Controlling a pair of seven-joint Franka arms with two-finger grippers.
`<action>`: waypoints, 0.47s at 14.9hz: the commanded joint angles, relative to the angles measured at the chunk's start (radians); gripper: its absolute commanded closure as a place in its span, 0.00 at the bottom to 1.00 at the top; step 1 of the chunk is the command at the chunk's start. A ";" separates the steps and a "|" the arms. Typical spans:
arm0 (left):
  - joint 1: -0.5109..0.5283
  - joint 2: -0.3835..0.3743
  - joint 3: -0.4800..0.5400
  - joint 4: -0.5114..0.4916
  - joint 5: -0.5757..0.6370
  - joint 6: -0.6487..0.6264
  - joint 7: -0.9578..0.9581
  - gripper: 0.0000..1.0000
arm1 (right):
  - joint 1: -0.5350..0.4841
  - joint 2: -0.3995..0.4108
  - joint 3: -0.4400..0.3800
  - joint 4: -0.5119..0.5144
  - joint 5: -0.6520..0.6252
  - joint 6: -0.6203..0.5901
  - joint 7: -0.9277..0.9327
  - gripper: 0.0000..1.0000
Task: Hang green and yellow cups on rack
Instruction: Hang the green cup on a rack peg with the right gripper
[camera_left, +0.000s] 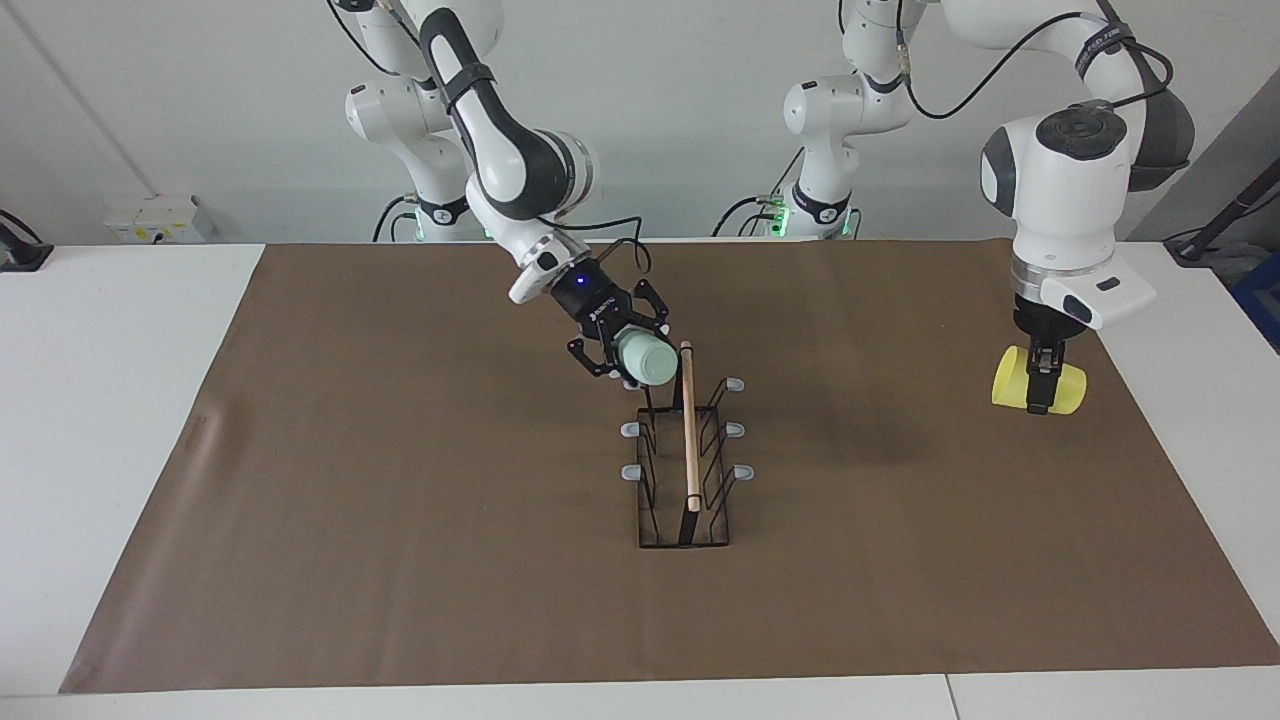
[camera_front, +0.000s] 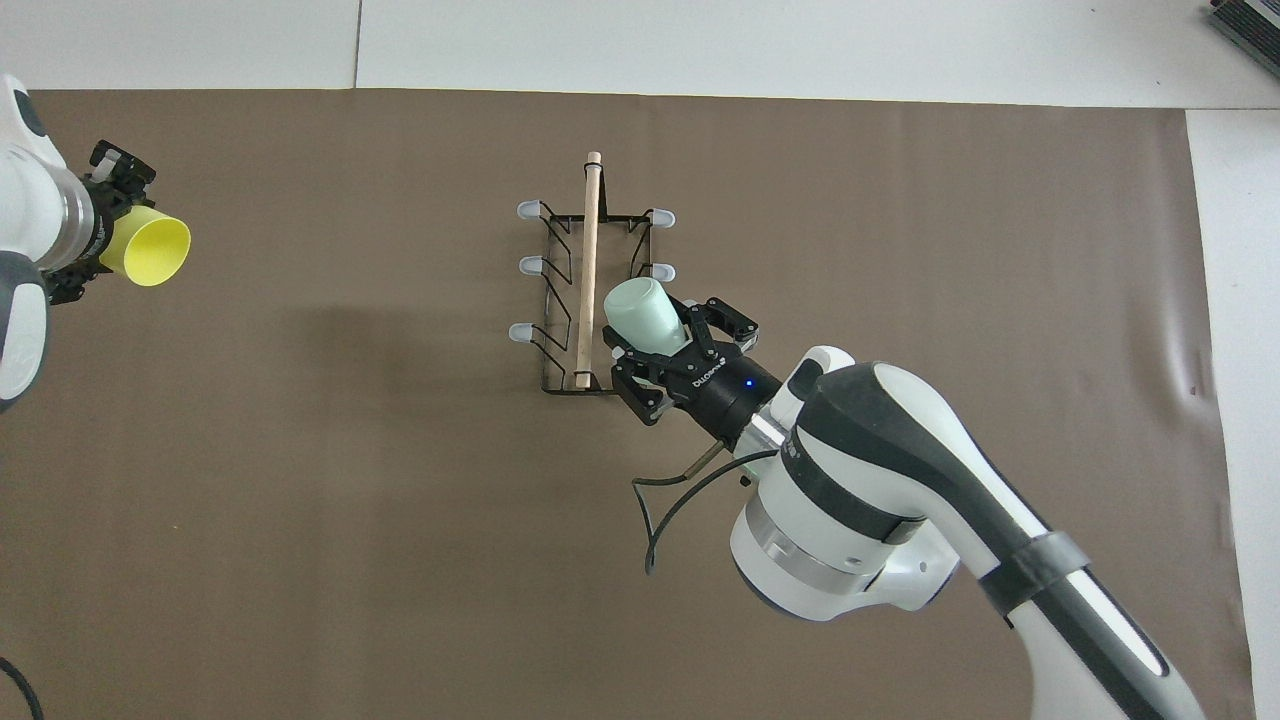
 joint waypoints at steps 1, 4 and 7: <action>-0.022 -0.029 0.010 -0.024 0.037 -0.016 -0.046 1.00 | -0.023 0.019 0.005 0.020 0.019 -0.019 -0.046 1.00; -0.022 -0.029 0.010 -0.027 0.039 -0.012 -0.047 1.00 | -0.026 0.024 0.003 0.032 0.014 -0.021 -0.050 1.00; -0.022 -0.029 0.010 -0.027 0.044 -0.006 -0.047 1.00 | -0.052 0.066 0.002 0.006 0.033 -0.137 -0.153 1.00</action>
